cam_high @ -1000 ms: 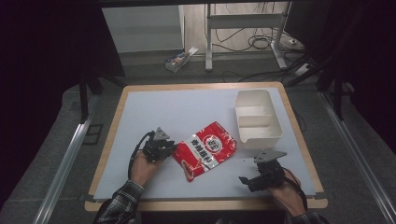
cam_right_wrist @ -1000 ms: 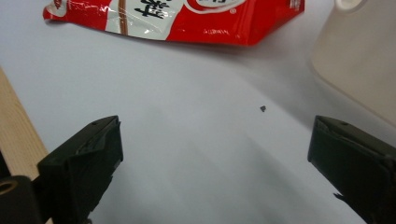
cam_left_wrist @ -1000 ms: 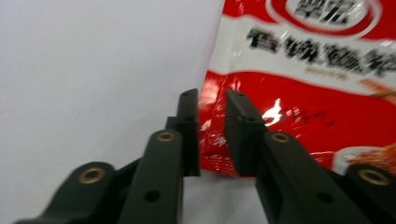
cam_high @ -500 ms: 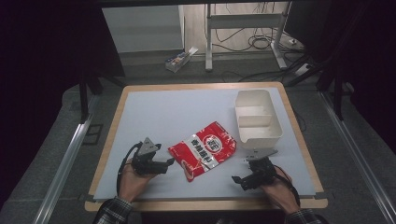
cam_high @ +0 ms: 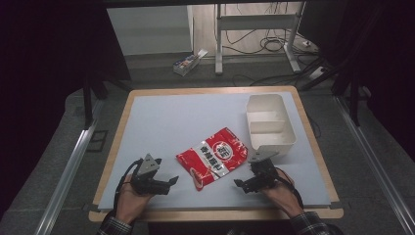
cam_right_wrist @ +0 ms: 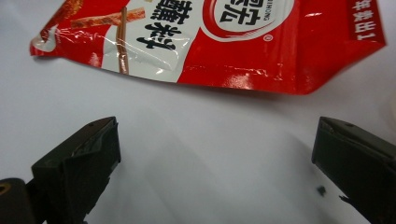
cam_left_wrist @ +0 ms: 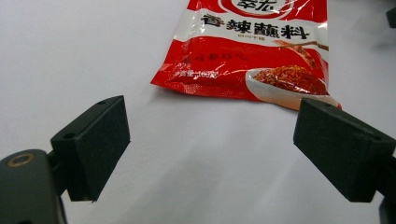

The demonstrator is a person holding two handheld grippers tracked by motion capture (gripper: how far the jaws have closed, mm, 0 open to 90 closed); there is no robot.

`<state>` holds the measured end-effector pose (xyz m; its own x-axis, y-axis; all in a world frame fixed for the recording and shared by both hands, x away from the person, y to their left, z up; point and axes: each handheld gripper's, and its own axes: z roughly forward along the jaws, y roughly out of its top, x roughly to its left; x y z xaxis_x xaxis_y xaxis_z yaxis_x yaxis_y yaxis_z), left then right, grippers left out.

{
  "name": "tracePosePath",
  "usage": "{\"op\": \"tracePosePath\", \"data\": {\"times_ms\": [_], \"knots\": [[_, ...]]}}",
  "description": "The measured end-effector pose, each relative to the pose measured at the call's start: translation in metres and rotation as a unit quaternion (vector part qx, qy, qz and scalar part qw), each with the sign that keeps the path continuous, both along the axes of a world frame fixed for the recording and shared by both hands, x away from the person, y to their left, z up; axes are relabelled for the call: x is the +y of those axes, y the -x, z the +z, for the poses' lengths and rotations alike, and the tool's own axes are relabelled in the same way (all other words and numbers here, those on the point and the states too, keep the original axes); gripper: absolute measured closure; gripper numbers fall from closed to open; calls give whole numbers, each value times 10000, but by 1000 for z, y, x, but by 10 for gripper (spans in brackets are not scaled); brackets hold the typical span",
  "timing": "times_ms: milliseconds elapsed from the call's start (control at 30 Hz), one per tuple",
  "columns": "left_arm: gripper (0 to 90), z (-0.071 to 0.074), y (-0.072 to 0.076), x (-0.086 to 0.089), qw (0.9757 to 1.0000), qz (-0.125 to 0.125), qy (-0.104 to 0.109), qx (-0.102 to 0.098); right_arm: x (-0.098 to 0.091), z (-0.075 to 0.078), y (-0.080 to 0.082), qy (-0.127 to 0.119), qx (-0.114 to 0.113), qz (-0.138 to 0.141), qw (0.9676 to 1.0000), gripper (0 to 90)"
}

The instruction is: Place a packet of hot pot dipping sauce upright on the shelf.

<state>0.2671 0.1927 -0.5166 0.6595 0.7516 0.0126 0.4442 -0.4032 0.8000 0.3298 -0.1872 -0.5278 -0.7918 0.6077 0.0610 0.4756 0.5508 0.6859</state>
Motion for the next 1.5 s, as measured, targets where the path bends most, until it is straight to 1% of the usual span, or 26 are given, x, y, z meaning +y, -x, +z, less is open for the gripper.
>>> {"op": "tracePosePath", "data": {"times_ms": [167,200,333,367,467,500,667,900,967,1033,1067,1100,1167,1267,1300,1400,1467,1500], "knots": [[109,0,0,-1,10000,-7,-41,2,8,-1,-6,44,-20,-36,10000,10],[109,-1,0,-2,10000,-20,-46,16,13,-3,-9,34,-15,-43,10000,9],[109,-1,0,-3,10000,-33,-83,6,19,-3,-11,61,-44,-11,10000,8],[109,-1,0,-3,9999,-44,-92,9,23,-2,-11,49,-94,20,9999,8],[110,-1,0,-4,9999,-59,-107,14,26,0,-11,41,-124,31,9999,8],[110,-2,0,-4,9999,-60,-107,21,29,3,-12,11,-164,43,9999,8],[109,-2,0,-4,9999,-51,-104,39,38,10,-16,-66,-199,103,9997,8],[110,-2,0,-3,9999,-52,-136,63,55,16,-28,63,-212,109,9997,11],[110,-2,0,-3,9999,-61,-141,68,60,16,-33,127,-188,76,9997,28],[110,-2,0,-3,9998,-68,-148,75,65,18,-37,136,-223,9,9997,89],[110,-2,0,-3,9998,-68,-148,75,65,18,-37,136,-223,9,9997,89],[110,-2,0,-3,9998,-72,-155,81,67,18,-39,141,-234,-38,9996,117],[111,-2,0,-3,9998,-78,-166,87,73,21,-44,111,-246,-211,9994,231],[111,-3,0,-4,9997,-94,-189,95,77,22,-49,103,-250,-308,9992,313],[111,-3,0,-4,9997,-94,-189,95,78,22,-51,75,-213,-352,9991,349],[112,-3,0,-4,9997,-101,-216,95,78,22,-55,51,-171,-337,9993,433],[112,-3,-1,-5,9996,-109,-230,100,76,22,-56,15,-154,-331,9993,524],[112,-3,0,-5,9996,-110,-237,100,76,22,-57,26,-162,-331,9993,552]]}}
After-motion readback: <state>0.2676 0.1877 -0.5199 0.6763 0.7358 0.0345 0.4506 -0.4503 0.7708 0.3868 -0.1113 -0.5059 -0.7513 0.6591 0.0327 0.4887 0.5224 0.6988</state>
